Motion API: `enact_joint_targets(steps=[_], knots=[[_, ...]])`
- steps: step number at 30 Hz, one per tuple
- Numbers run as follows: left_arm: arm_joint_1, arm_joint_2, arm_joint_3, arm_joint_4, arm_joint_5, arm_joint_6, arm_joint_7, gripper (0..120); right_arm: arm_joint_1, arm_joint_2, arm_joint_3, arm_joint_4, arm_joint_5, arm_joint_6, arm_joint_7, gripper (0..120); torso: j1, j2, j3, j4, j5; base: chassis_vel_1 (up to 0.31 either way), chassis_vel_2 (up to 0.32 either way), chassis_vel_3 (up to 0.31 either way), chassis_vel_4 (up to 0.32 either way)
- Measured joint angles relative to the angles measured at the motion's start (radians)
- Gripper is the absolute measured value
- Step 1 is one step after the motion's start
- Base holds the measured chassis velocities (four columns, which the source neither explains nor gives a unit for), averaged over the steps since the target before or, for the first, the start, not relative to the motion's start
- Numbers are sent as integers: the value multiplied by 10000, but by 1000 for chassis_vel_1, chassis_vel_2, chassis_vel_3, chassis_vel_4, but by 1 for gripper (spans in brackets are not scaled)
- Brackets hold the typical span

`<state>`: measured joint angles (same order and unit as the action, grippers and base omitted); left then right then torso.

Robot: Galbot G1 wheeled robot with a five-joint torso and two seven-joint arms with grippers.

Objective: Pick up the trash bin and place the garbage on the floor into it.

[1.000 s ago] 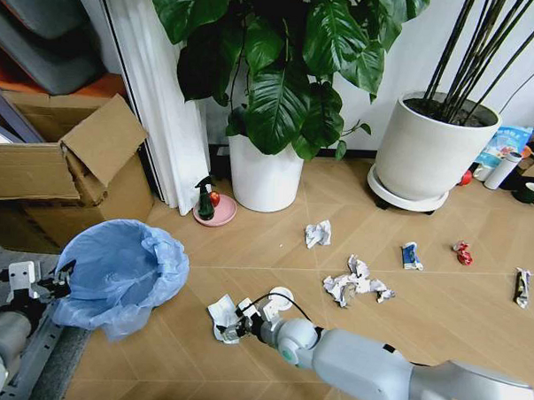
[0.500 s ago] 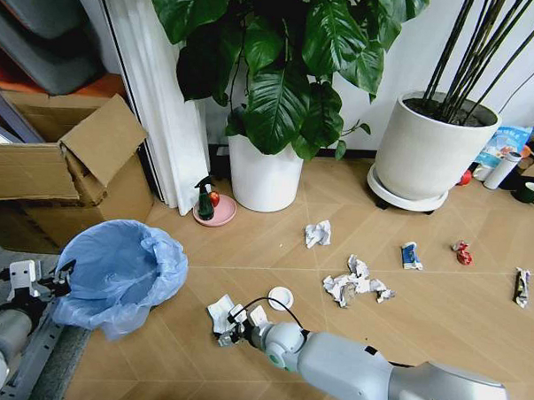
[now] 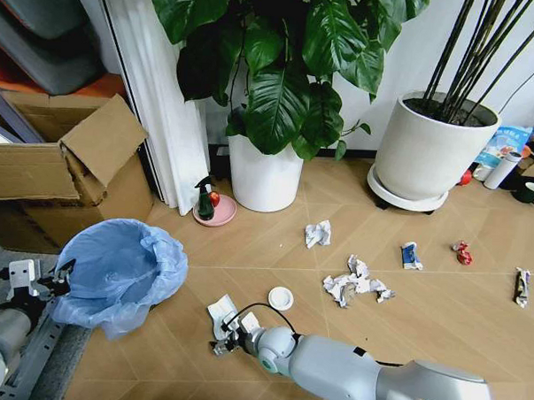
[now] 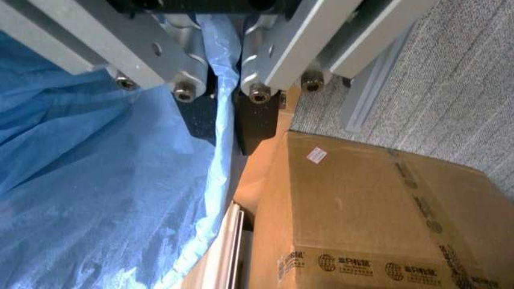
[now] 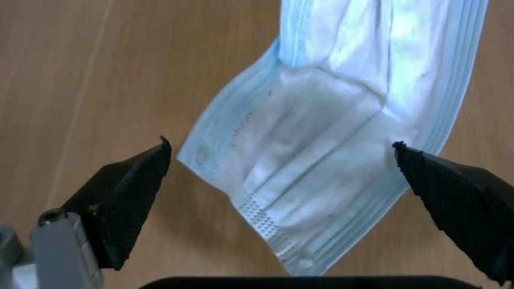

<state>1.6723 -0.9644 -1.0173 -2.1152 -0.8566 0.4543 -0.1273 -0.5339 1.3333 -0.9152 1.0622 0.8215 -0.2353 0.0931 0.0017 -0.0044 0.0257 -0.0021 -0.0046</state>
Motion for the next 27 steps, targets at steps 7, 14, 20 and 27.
enact_joint_targets(steps=[7, 14, 20, 27], knots=[[-10, -23, 17, 6, -3, -6, 6, 0, 28, 198, 1, -408, -77, 15, -51, 78, 0, 0, 0, 0, 1, 0, 0, 0, 0], [-27, -18, 24, 15, -12, -10, 10, 0, 90, 311, 17, -590, -81, 52, -129, 51, 0, 0, -1, -1, 0, 0, 0, 0, 0], [-33, -5, 24, 24, -34, -13, 22, 0, 86, 357, 20, -637, -78, 56, -149, 29, 0, 0, -1, 0, 1, 0, 0, 0, 0], [-13, -11, 22, 26, -39, -23, 47, 0, 78, 344, 37, -649, -47, 56, -161, 8, 0, 0, 0, 1, 1, 0, 0, 0, 0]])
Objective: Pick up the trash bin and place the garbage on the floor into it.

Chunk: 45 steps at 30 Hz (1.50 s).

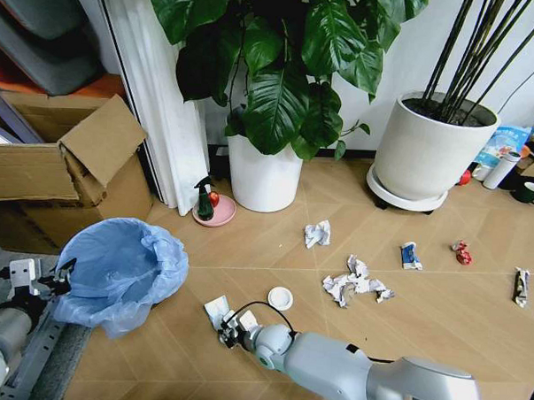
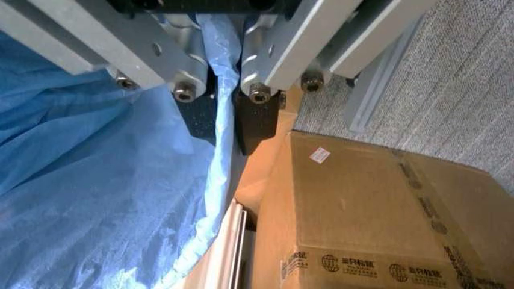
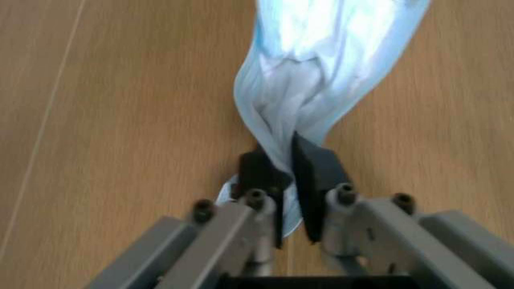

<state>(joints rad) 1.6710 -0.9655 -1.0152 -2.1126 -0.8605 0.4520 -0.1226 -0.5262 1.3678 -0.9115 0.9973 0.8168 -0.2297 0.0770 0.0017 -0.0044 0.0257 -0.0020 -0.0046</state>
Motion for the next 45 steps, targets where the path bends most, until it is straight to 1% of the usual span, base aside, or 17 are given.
enact_joint_targets(steps=[1, 8, 17, 19, 20, 23, 24, 25, 27, 28, 31, 35, 36, 39, 42, 43, 45], knots=[[8, -8, -1, -6, -2, -1, 9, 0, -3, -19, 16, 0, 14, -1, -3, 0, 0, 0, 0, 0, 0, 0, 0, 0, 0], [22, -38, 10, -33, -21, -11, 31, 0, -118, -158, 226, 145, 90, -12, 21, 0, 0, 0, 0, 0, 0, 0, 0, 0, 0], [62, 8, 45, -62, -71, -12, 34, 0, -141, -578, 668, 1021, 372, 75, 178, 0, 0, 0, 1, 0, 1, 0, 0, 0, 0], [48, 62, 143, -62, -93, -10, 34, 0, -80, -1141, 1082, 2140, 491, 93, 285, 0, 0, 0, 1, 3, 2, 0, 0, 0, 0], [48, 62, 143, -62, -93, -10, 34, 0, -80, -1141, 1082, 2140, 491, 93, 285, 0, 0, 0, 1, 3, 2, 0, 0, 0, 0], [-6, 195, 423, -68, -178, 10, 38, 0, -214, -2656, 2264, 4306, 686, 51, 671, 0, 0, 0, 0, -1, -1, 0, 0, 0, 0], [-6, 195, 423, -68, -178, 10, 38, 0, -214, -2656, 2264, 4306, 686, 51, 671, 0, 0, 0, 0, -1, -1, 0, 0, 0, 0], [-24, 261, 485, -69, -231, 18, 51, 0, -314, -3135, 2747, 4970, 705, 26, 784, 0, 1, 0, 1, -4, 0, 0, 0, 0, 0], [-39, 376, 532, -108, -342, 27, 119, 0, -461, -3675, 3662, 5941, 668, 78, 820, 0, 0, 0, 0, -4, 2, 0, 0, 0, 0], [-39, 376, 532, -108, -342, 27, 119, 0, -461, -3675, 3662, 5941, 668, 78, 820, 0, 0, 0, 0, -4, 2, 0, 0, 0, 0], [-12, 562, 563, -141, -446, 49, 177, 0, -530, -4041, 4588, 6765, 463, 318, 546, 0, 0, 0, 0, -3, 2, 0, 0, 0, 0], [75, 803, 745, -217, -471, 54, 219, 0, -369, -4128, 5019, 7193, 421, 931, -73, 0, 0, 0, 0, -1, 2, 0, 0, 0, 0], [68, 871, 844, -251, -471, 58, 218, 0, -236, -4081, 5045, 7224, 334, 1242, -372, 0, 0, 0, 0, -1, 1, 0, 0, 0, 0], [37, 919, 959, -273, -471, 64, 207, 0, -118, -3999, 5038, 7224, 280, 1487, -619, 0, 0, 0, 0, -1, 1, 0, 0, 0, 0], [-69, 1039, 1368, -316, -427, 82, 159, 0, 474, -3499, 4635, 6864, 214, 2478, -1715, 0, 0, 0, 1, -2, 0, 0, 0, 0, 0], [-69, 1039, 1368, -316, -427, 82, 159, 0, 474, -3499, 4635, 6864, 214, 2478, -1715, 0, 0, 0, 1, -2, 0, 0, 0, 0, 0], [-106, 1059, 1512, -319, -401, 82, 148, 0, 902, -3060, 4272, 6558, 206, 3031, -2366, 0, 0, 0, 1, -2, -3, 0, 0, 0, 0]])
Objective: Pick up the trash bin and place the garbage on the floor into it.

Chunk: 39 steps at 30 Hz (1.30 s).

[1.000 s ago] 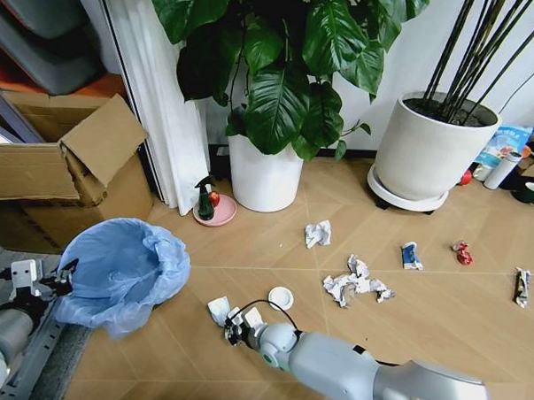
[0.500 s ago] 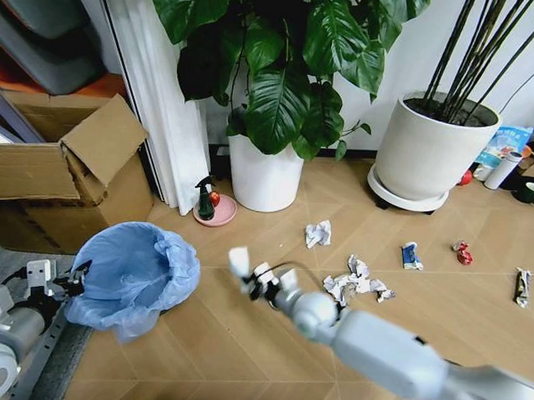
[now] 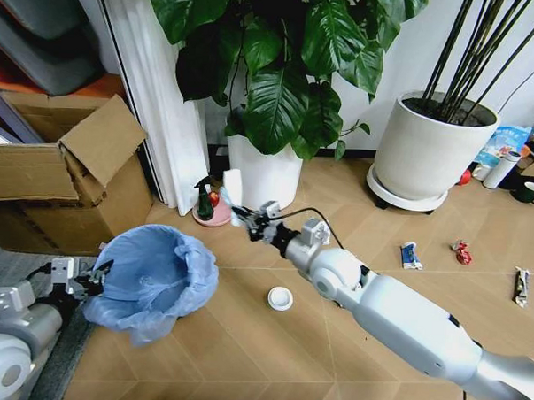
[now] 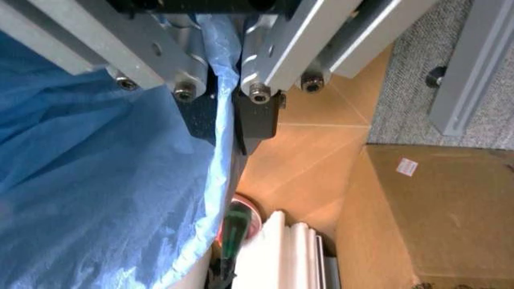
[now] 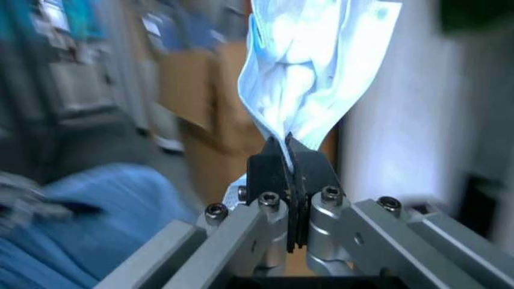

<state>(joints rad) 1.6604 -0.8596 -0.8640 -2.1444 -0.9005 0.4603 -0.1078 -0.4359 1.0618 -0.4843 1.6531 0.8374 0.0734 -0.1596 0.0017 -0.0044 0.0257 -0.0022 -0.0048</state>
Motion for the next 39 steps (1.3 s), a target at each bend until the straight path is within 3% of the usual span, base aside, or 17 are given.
enact_joint_targets(steps=[6, 11, 19, 30, 39], knots=[[-45, 122, 130, 30, 21, 0, 26, 0, 1153, 1148, -1092, -602, 230, 726, -969, 0, 1, 0, 1, 5, 0, 0, 0, 0, 0], [-70, 172, 138, 89, 15, 0, 39, 0, 1567, 1480, -1827, -729, 400, 705, -1407, 0, 0, 0, 0, 4, 0, 0, 0, 0, 0], [-103, 269, 85, 105, -13, 39, 56, 0, 2311, 748, -2920, -272, 592, 54, -1451, 0, 0, 0, -1, -2, 3, 0, 0, 0, 0], [-100, 316, -22, 131, -7, 72, 66, 0, 3231, 546, -3809, 188, 1320, -1064, -1120, 0, 0, 0, 0, 3, 3, 0, 0, 0, 0], [-131, 313, -37, 127, -59, 72, 76, 0, 3271, 301, -3850, 357, 1263, -1505, -983, 27, 0, 0, 0, 1, 3, 0, 0, 0, 0]])
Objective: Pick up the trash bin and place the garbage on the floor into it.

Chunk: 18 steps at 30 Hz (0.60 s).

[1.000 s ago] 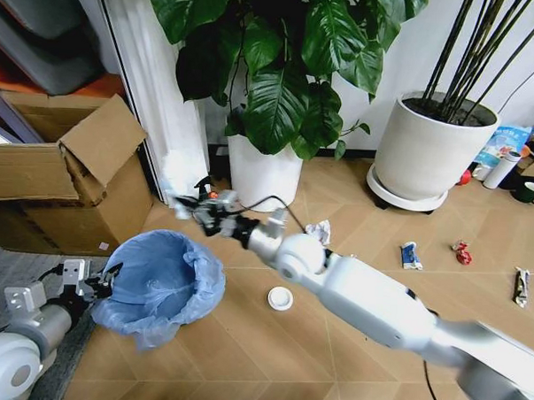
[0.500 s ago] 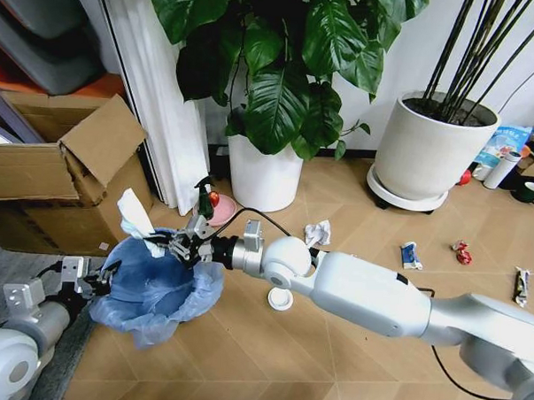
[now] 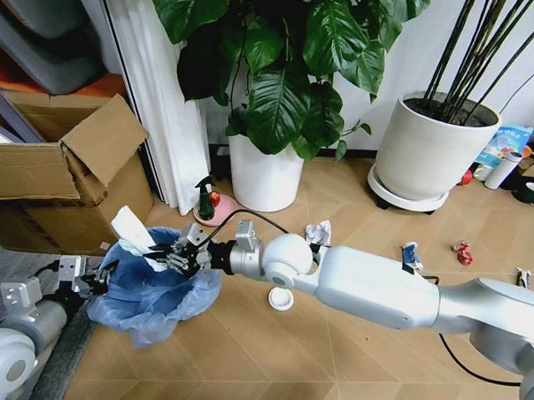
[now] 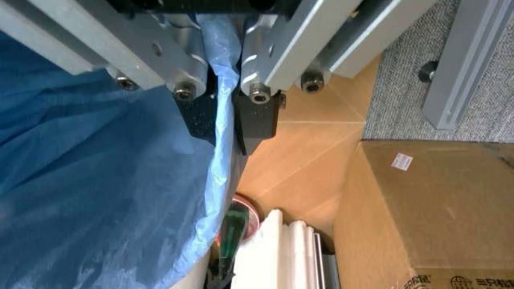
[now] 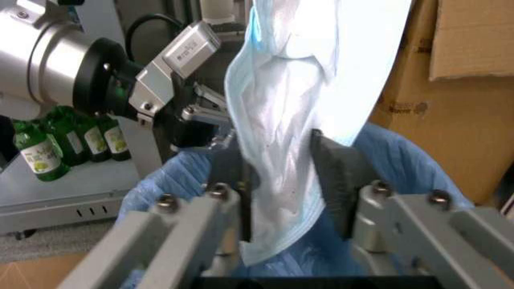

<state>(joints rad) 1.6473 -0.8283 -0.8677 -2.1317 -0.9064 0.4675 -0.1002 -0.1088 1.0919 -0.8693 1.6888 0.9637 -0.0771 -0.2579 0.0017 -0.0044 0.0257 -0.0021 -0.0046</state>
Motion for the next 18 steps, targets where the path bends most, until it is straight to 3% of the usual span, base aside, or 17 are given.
enact_joint_targets(steps=[2, 4, 18], knots=[[-4, 8, 0, -1, -11, 0, -2, 0, 1, -93, 25, 41, -3, -25, 2, 39, 0, 0, 0, 0, 0, 0, 0, 0, 0], [-4, 12, 0, -1, -15, 4, -2, 0, 1, -145, 31, 75, 12, -41, 3, 42, 0, 0, 0, 1, 0, 0, 0, 0, 0], [-54, 59, -56, 28, -106, 52, -58, 0, -234, -695, 576, 473, 198, -34, 321, 95, 0, 0, 0, 1, 0, 0, 0, 0, 0]])
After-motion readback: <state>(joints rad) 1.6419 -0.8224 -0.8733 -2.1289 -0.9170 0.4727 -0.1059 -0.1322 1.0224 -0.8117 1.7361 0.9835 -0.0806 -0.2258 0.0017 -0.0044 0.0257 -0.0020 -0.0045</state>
